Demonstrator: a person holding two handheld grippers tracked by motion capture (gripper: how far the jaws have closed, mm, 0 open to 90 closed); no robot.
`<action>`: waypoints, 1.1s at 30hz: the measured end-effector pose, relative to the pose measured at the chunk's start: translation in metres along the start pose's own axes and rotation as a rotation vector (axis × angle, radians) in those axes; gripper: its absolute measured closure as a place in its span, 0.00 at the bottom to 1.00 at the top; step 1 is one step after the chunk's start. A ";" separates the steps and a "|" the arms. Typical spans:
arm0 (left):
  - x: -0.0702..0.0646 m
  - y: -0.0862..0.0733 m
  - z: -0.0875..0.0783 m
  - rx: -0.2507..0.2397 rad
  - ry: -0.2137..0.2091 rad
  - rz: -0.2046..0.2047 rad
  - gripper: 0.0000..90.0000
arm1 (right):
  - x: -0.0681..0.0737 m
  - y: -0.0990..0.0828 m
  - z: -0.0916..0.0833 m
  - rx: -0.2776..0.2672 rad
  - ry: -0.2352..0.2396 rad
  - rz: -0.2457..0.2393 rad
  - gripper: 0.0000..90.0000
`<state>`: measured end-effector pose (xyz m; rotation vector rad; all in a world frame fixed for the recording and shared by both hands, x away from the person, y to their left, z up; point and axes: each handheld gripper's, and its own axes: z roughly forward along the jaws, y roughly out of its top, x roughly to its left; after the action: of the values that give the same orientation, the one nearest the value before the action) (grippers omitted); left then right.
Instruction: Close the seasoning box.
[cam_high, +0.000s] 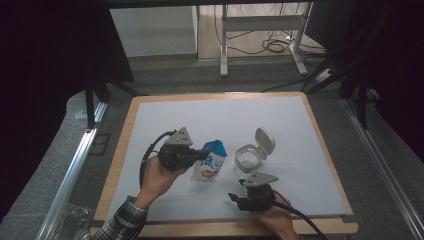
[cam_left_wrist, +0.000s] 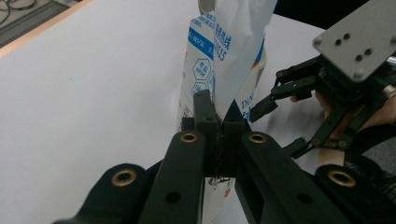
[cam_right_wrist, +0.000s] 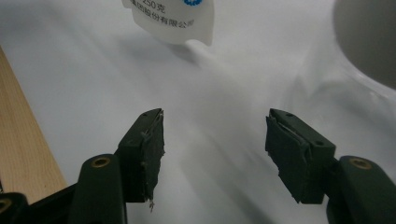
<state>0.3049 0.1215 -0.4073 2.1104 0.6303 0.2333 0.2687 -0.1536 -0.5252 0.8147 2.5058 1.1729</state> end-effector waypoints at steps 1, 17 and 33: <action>-0.001 0.001 0.000 0.000 0.000 -0.004 1.00 | 0.001 0.000 0.002 0.000 0.000 -0.004 0.44; -0.010 0.010 -0.005 0.000 -0.015 -0.004 1.00 | 0.009 0.010 0.021 -0.004 -0.011 -0.017 0.46; -0.018 0.026 -0.012 -0.010 -0.022 -0.006 1.00 | 0.015 0.021 0.037 -0.035 -0.032 -0.020 0.46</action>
<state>0.2938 0.1091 -0.3781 2.0989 0.6212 0.2090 0.2812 -0.1110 -0.5330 0.7915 2.4554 1.1847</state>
